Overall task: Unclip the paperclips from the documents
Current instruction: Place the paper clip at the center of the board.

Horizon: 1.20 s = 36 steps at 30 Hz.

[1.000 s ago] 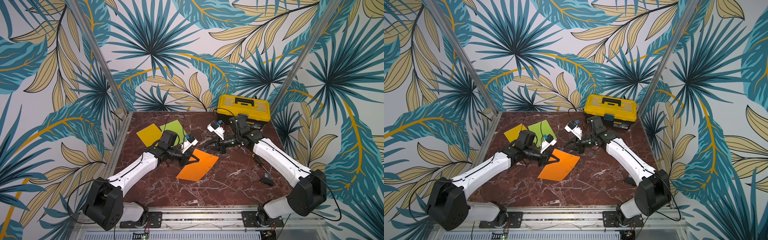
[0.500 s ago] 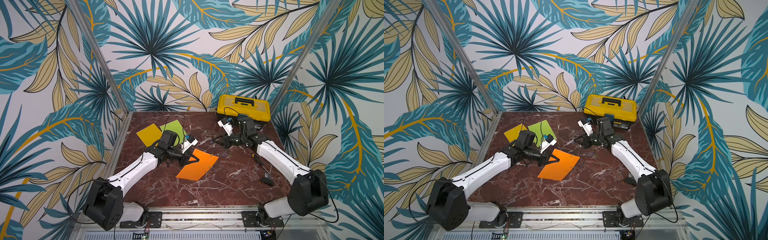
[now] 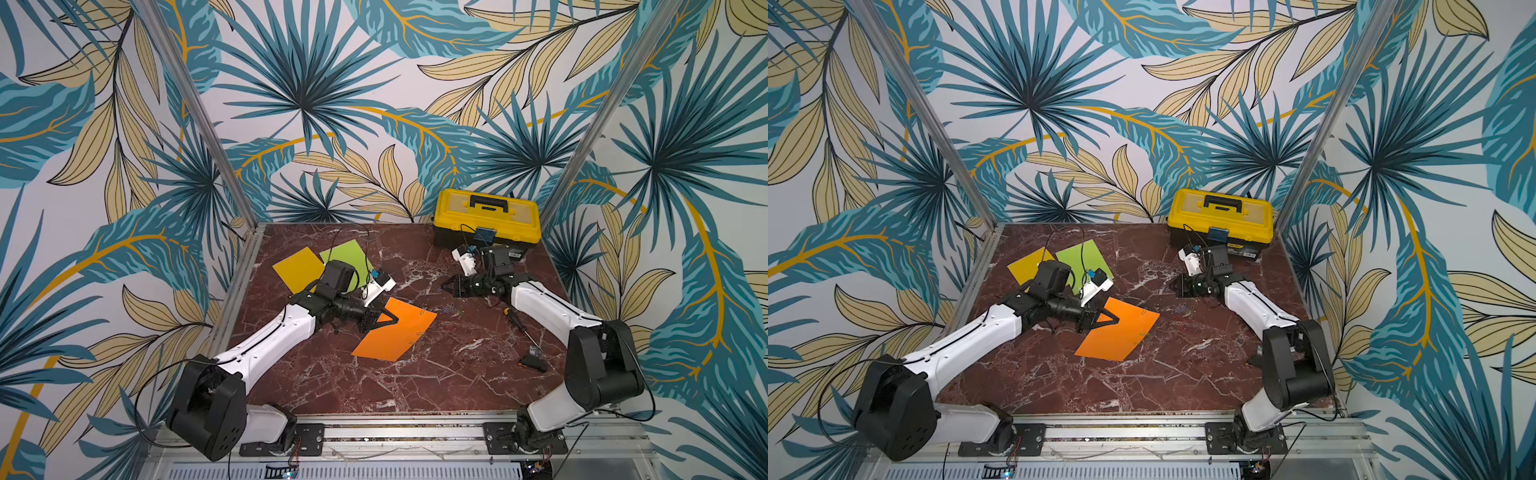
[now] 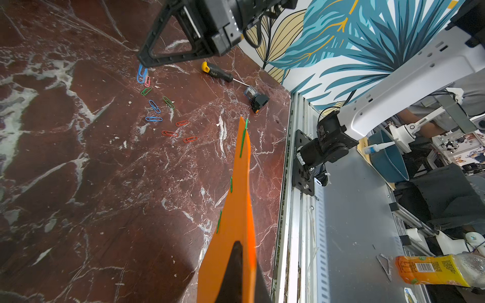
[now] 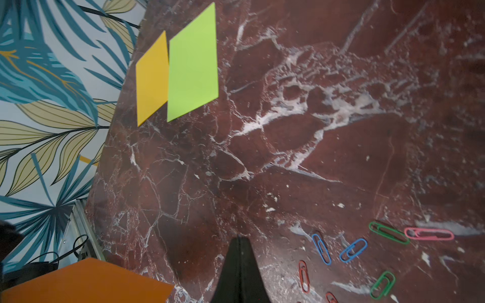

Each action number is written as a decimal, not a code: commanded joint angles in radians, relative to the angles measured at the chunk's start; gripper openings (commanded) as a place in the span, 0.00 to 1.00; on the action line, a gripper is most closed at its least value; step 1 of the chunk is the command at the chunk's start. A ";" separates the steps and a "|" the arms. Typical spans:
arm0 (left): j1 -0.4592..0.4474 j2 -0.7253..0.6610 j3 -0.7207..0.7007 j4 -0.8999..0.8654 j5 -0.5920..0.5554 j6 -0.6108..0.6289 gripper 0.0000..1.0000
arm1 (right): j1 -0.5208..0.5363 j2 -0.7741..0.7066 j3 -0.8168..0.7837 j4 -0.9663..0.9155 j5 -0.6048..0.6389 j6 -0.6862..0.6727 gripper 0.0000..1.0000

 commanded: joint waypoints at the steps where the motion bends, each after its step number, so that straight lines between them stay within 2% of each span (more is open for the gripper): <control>1: -0.002 -0.015 0.023 -0.001 -0.001 0.016 0.00 | -0.016 0.044 -0.028 0.023 0.035 0.057 0.03; 20: -0.002 -0.012 0.024 -0.002 -0.002 0.015 0.00 | -0.058 0.214 -0.030 0.114 0.078 0.173 0.03; 26: -0.002 -0.013 0.024 -0.002 -0.003 0.014 0.00 | -0.058 0.245 -0.020 0.091 0.103 0.179 0.03; 36: -0.002 -0.013 0.023 -0.002 -0.004 0.015 0.00 | -0.059 0.242 -0.022 0.063 0.143 0.173 0.11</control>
